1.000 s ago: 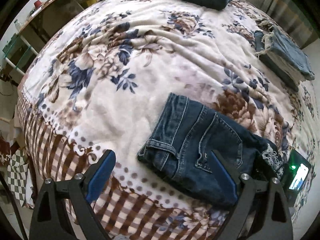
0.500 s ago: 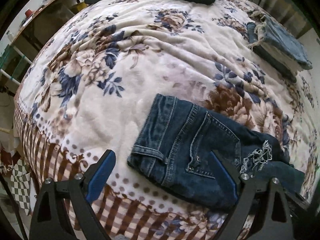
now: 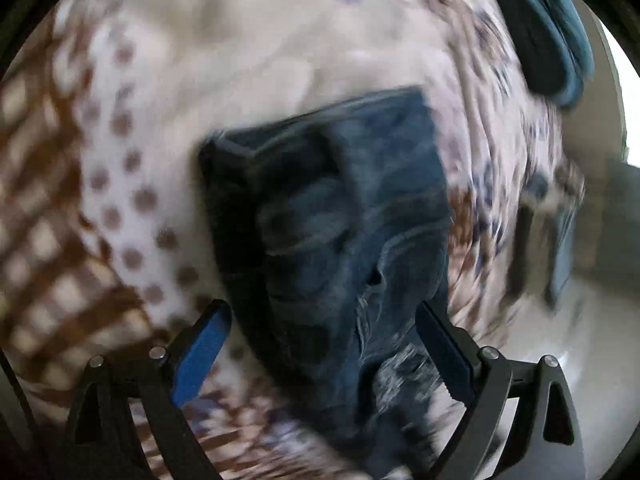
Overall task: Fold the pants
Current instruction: 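Grasp the folded jeans end with the left gripper and lift it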
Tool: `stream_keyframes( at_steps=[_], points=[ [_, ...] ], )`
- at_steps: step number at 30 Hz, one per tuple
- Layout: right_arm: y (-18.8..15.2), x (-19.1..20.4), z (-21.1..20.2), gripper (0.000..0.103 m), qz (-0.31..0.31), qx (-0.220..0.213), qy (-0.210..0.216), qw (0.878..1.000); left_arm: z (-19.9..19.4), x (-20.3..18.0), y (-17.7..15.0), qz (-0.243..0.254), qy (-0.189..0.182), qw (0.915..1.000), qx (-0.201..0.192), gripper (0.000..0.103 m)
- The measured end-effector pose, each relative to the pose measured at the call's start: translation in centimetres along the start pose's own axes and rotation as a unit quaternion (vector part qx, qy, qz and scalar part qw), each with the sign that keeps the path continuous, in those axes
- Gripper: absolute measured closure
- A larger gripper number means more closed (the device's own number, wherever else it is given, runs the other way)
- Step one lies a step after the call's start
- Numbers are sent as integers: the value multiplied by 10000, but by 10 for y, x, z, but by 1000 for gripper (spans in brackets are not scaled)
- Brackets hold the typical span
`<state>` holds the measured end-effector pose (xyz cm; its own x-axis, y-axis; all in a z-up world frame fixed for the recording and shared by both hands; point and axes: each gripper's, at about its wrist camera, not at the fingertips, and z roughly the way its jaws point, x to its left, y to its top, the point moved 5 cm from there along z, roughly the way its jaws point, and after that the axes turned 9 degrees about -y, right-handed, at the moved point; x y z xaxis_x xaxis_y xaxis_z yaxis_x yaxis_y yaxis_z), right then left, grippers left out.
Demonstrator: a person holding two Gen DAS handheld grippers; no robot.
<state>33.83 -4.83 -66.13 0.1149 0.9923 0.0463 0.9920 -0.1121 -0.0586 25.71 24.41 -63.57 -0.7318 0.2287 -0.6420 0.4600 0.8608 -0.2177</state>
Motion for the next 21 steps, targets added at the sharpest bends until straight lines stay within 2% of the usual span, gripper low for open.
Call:
stream_keyframes(
  at_steps=[1,4,6,7,10,13,15,19,21],
  points=[
    [-2,-2,2,22,-46,62,-25,10000,5,4,3,-117,-181,9997,-68,9],
    [-4,-9,7,22,-146,96,-52,9998,12,6,7,-265,-216,9991,-242,11],
    [-4,-9,7,22,-160,124,-94,9998,9,0,5,-223,-230,9986,-430,22],
    [-4,-10,8,22,-138,129,-113,9998,5,-10,0,-41,-186,9986,-489,28],
    [-3,-10,9,22,-38,131,-105,9999,6,-28,-5,443,-246,9978,-422,31],
    [2,-3,11,22,-46,143,-98,9998,23,-6,10,337,-121,9993,-125,31],
    [8,2,11,22,-61,153,-90,9998,31,8,19,165,-277,9995,27,30],
    [2,-2,10,22,-44,159,-20,9999,21,7,23,-225,-927,9954,-54,30],
    [-1,-6,11,22,-37,167,5,9999,11,-2,18,-88,-1076,9941,-139,30]
  ],
)
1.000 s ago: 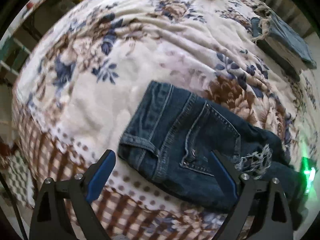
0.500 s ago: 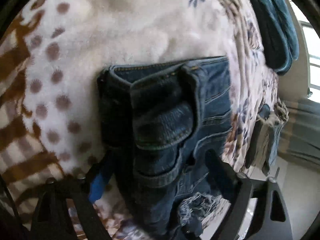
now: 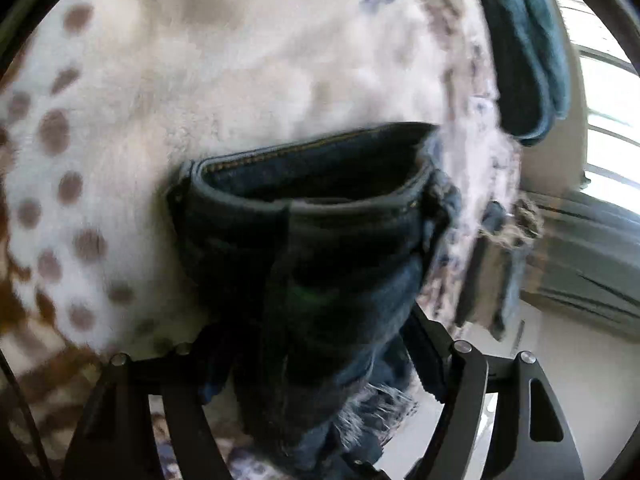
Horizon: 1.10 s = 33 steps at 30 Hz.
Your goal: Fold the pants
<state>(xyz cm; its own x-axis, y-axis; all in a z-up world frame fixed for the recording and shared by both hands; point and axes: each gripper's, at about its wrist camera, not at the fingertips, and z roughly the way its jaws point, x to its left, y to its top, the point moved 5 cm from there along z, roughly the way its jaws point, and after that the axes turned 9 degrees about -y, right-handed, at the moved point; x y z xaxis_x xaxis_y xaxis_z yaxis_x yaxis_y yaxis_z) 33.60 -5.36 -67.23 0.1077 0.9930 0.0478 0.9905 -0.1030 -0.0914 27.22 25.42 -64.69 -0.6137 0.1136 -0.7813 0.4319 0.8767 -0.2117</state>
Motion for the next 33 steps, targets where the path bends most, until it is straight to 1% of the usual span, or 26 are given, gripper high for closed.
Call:
stream_keyframes(
  at_steps=[1,2,3,4,5,6,7,9,12,14,16,19,20,22,24,27,29,30,31,32,33],
  points=[
    [-1,-2,0,22,11,3,15,10000,-3,-8,-3,221,-74,9997,-6,30],
    [-1,-4,0,22,20,2,31,10000,-1,-12,-2,397,-37,9992,1,30],
    [-2,-6,0,22,24,-2,51,10000,4,-14,-2,657,122,9978,45,30],
    [-2,-7,1,22,23,6,61,10000,10,-11,0,771,256,9966,100,30],
    [-4,-10,0,22,24,13,68,10000,18,-5,2,787,399,9960,146,30],
    [-5,-12,0,22,27,17,78,10000,23,4,5,683,433,9966,155,30],
    [-5,-13,0,22,30,26,88,10000,22,10,8,477,301,9984,53,30],
    [-6,-17,-1,22,28,32,92,9999,16,8,6,358,269,9990,-22,30],
    [-8,-27,-2,22,48,36,128,9999,4,6,-3,414,363,9984,-112,30],
    [-9,-31,-1,22,42,51,135,9999,-3,7,-2,538,566,9967,-227,29],
    [-5,-33,1,22,33,66,125,9999,-1,16,2,607,622,9959,-262,29],
    [-2,-34,5,22,1,74,99,9999,4,19,9,593,400,9973,-168,28],
    [-2,-35,6,22,-8,75,95,9999,7,15,13,623,369,9972,-174,24],
    [-3,-37,6,22,-21,69,94,9999,13,8,21,620,320,9973,-239,21],
    [-4,-37,7,22,-40,69,92,9999,22,1,27,603,243,9975,-273,15],
    [-5,-37,9,22,-43,72,103,9999,30,6,31,632,221,9973,-313,14],
    [-4,-38,11,22,-40,92,88,9999,26,6,31,586,158,9973,-415,14],
    [-5,-37,10,21,-35,95,85,9999,22,0,28,703,245,9961,-478,22],
    [-5,-39,11,21,-17,95,87,9999,18,-6,23,843,439,9941,-526,30],
    [-4,-38,11,21,-11,91,82,9999,14,-13,17,1022,586,9915,-553,43],
    [-4,-40,12,21,-16,79,81,9999,8,-27,10,1349,810,9856,-627,51]
  ],
)
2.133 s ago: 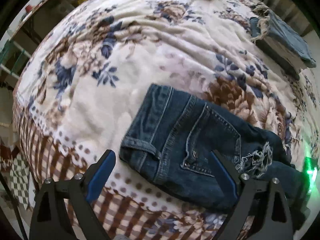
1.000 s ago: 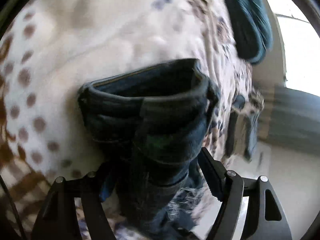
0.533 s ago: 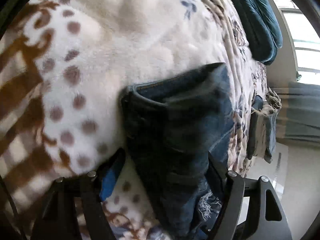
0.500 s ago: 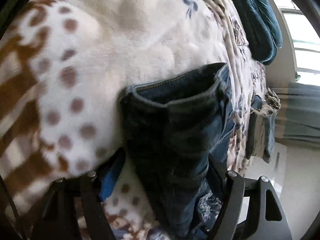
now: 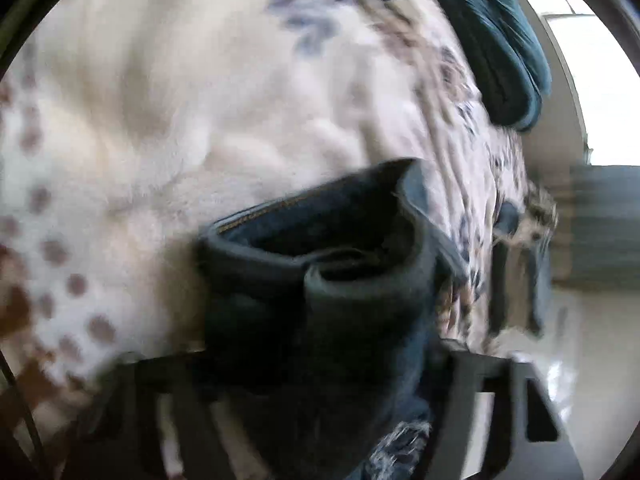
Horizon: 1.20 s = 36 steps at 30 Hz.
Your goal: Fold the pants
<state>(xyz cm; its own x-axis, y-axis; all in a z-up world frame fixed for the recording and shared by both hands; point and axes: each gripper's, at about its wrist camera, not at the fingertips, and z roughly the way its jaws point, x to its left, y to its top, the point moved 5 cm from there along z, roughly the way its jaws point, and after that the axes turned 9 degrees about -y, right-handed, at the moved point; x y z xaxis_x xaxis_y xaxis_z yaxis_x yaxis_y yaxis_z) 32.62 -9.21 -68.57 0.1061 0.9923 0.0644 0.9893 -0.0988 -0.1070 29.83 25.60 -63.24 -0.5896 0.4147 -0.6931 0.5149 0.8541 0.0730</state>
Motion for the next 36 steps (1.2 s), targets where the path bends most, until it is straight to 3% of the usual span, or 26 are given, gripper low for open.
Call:
stream_keyframes(
  at_steps=[2,5,8,10,11,12,15,19,21,25,30,33,36],
  points=[
    [-1,0,1,21,-28,-20,-13,10000,-11,-25,-4,552,218,9982,-68,60],
    [-2,2,1,21,-77,-46,-53,9999,2,-41,-2,885,169,9959,54,56],
    [-1,3,1,21,-38,-7,-31,10000,32,-14,14,252,136,9990,344,49],
    [0,2,-1,21,33,2,73,10000,42,1,26,-171,-13,9992,362,48],
    [1,1,-1,21,45,2,97,9999,41,1,28,-169,-59,9993,331,54],
    [1,1,-1,21,60,-5,121,9999,38,-7,28,50,-31,9996,283,61],
    [1,-2,0,21,42,-40,126,9999,26,-37,18,823,127,9964,171,72],
    [0,-9,-2,21,117,-98,314,9994,-1,-96,-7,1707,-112,9852,66,77],
    [0,-16,-4,21,223,-116,561,9981,-12,-125,-26,2179,-206,9758,30,78],
    [-4,-55,-16,21,873,-113,1360,9868,-27,-197,-92,3139,-510,9480,156,80],
    [-22,-157,-39,21,1959,-248,1922,9613,-16,-263,-191,4022,-672,9117,493,80],
    [-34,-219,-54,21,2420,-421,1843,9517,14,-284,-270,4494,-713,8857,924,80],
    [-47,-281,-62,21,2730,-573,1360,9506,47,-284,-338,4969,-587,8556,1326,80]
  ],
)
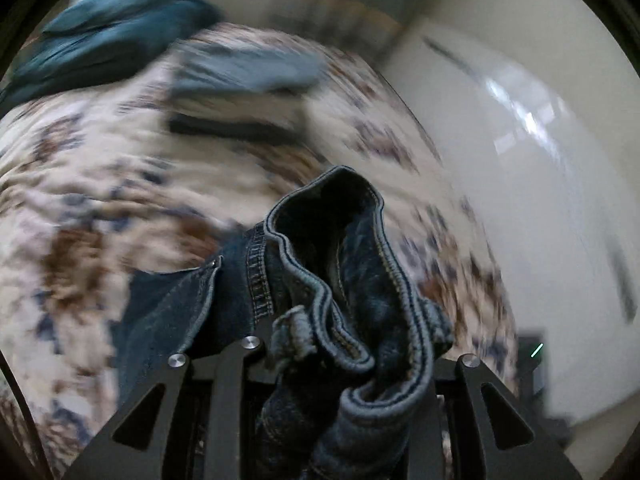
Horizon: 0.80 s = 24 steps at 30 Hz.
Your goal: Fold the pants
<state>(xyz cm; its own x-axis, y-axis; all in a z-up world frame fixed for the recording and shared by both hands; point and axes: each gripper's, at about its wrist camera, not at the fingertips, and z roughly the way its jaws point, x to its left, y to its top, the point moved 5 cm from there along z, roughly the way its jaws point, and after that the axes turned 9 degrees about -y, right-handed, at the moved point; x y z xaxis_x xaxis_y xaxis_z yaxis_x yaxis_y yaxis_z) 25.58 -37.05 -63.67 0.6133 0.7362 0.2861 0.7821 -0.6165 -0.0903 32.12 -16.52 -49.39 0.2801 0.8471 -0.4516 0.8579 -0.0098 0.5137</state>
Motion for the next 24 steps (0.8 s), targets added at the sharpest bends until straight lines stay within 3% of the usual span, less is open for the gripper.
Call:
stream_keyframes(
  at_steps=[3,5,7,11,13,15,17,20,22,24],
  points=[
    [17,-48,-8,21,201,-130,-275,9993,70,-39,-50,660,194,9946,778,81],
    [25,-75,-10,21,399,-175,-367,9984,102,-46,-79,888,360,9888,1148,81],
    [26,-92,-11,21,513,-173,-458,9975,117,-57,-101,1170,545,9822,1363,81],
    [30,-107,-9,21,538,-51,-445,9975,115,-71,-101,1593,831,9717,1530,64],
    [30,-114,-15,21,449,-53,-402,9982,100,-71,-93,1417,731,9754,1524,53],
    [34,-111,-19,21,362,-43,-226,9991,75,-72,-82,1095,369,9823,1473,20],
    [32,-102,-25,21,275,19,-26,9996,57,-63,-76,692,175,9863,1484,6],
    [28,-66,-27,21,-17,221,509,9985,24,-33,-56,120,307,9911,1291,6],
    [23,-41,-23,21,-195,391,807,9958,1,8,-42,-183,803,9911,1048,6],
    [16,-18,-14,21,-390,570,979,9928,-8,54,-39,-440,1317,9855,971,6]
  ],
)
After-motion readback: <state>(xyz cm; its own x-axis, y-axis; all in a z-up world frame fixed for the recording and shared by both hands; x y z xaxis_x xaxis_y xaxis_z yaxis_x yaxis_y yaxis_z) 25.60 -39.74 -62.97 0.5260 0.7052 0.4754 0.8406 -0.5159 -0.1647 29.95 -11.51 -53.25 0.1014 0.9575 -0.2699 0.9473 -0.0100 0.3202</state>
